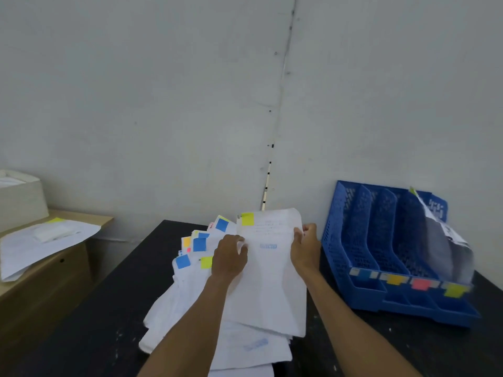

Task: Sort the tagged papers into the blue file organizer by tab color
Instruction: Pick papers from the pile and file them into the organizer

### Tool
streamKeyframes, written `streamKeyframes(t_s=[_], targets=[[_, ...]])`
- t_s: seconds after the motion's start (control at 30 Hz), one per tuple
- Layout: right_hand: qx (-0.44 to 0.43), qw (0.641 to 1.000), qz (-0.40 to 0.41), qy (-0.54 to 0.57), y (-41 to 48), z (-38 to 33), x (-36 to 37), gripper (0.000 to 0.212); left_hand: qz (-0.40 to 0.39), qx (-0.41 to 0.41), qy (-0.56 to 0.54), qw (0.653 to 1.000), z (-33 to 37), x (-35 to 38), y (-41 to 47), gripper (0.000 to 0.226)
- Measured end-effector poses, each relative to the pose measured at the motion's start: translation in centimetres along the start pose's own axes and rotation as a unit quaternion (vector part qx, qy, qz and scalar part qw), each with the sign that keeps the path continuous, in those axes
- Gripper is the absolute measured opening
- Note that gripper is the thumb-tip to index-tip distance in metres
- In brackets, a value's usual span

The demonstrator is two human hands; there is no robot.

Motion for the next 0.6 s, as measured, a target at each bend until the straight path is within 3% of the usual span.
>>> streamKeyframes(t_s=[0.13, 0.3, 0.5, 0.6], targets=[[-0.051, 0.996, 0.068, 0.025, 2.3, -1.5, -4.3, 0.012, -0.010, 0.035, -0.049, 0.998, 6.0, 2.9, 0.0, 0.045], [-0.115, 0.975, 0.191, 0.006, 6.3, -1.4, -12.7, 0.015, -0.117, 0.100, -0.122, 0.981, 16.7, 10.1, -1.9, 0.059], [-0.171, 0.930, 0.317, -0.074, 10.1, 1.0, -22.9, 0.017, -0.226, 0.113, -0.284, 0.925, 30.5, 17.4, -6.1, 0.063], [-0.191, 0.911, 0.349, -0.106, 11.7, 2.5, -27.1, 0.018, -0.289, 0.116, -0.312, 0.898, 36.1, 21.0, -7.6, 0.073]])
Point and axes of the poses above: each hand's wrist, its own y-axis towards the middle knuckle, its own x-axis out of the palm, z = x × y, the point moved 4 cm from there along y, towards the middle knuckle, and after that the axes turned 8 degrees about z, right-handed, at the moved point
